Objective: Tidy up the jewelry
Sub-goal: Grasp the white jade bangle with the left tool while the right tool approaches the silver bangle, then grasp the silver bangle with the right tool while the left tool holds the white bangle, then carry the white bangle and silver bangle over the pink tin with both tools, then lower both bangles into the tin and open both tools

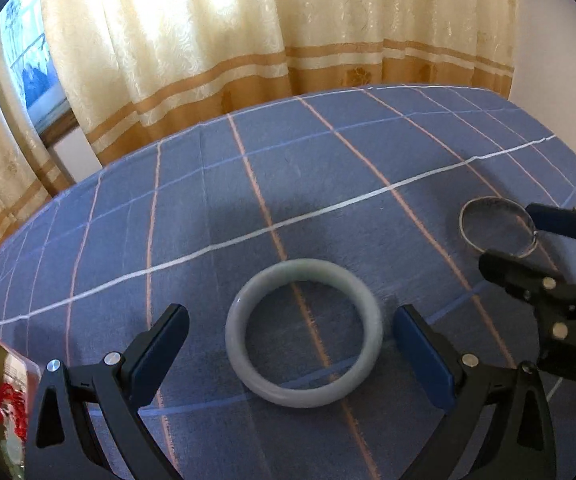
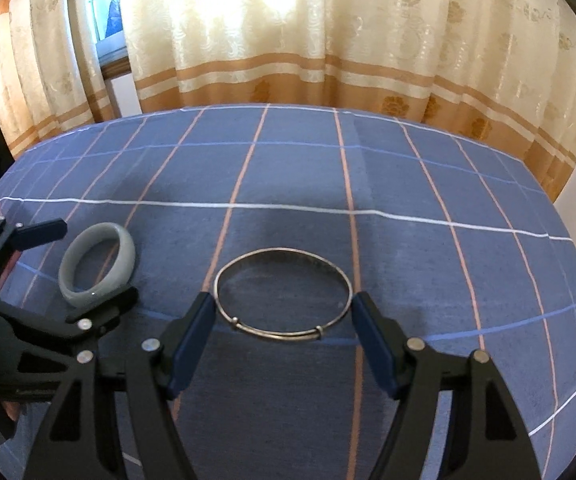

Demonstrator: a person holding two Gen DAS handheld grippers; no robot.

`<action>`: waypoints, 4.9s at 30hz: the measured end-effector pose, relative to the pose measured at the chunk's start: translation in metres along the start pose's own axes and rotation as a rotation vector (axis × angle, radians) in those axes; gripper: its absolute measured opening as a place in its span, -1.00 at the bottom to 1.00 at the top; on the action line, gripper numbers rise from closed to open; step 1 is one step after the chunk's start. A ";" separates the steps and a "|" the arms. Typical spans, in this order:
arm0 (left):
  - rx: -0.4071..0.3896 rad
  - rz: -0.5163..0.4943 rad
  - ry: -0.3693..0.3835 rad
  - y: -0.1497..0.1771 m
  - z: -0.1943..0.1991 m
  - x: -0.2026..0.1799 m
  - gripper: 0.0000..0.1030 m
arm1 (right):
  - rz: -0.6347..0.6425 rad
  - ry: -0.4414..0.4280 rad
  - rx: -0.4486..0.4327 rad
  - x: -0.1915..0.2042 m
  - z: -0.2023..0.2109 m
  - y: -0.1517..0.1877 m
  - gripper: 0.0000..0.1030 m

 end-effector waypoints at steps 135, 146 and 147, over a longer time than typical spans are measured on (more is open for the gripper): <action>-0.195 0.360 -0.329 0.124 0.150 0.267 0.47 | 0.416 -0.403 -0.207 0.316 0.037 -0.060 0.35; -0.167 0.357 -0.327 0.129 0.142 0.264 0.48 | 0.445 -0.406 -0.180 0.326 0.029 -0.048 0.35; -0.166 0.356 -0.323 0.129 0.141 0.263 0.48 | 0.444 -0.405 -0.180 0.325 0.029 -0.048 0.35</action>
Point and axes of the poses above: each gripper's, at about its wrist camera, not at the fingertips, and z roughly against the way its jaws point, x to its left, y to its underside, the point moved 7 cm from there along -z, roughly the way its jaws point, and after that the axes turned 5 degrees about z, right-handed, at the moved point
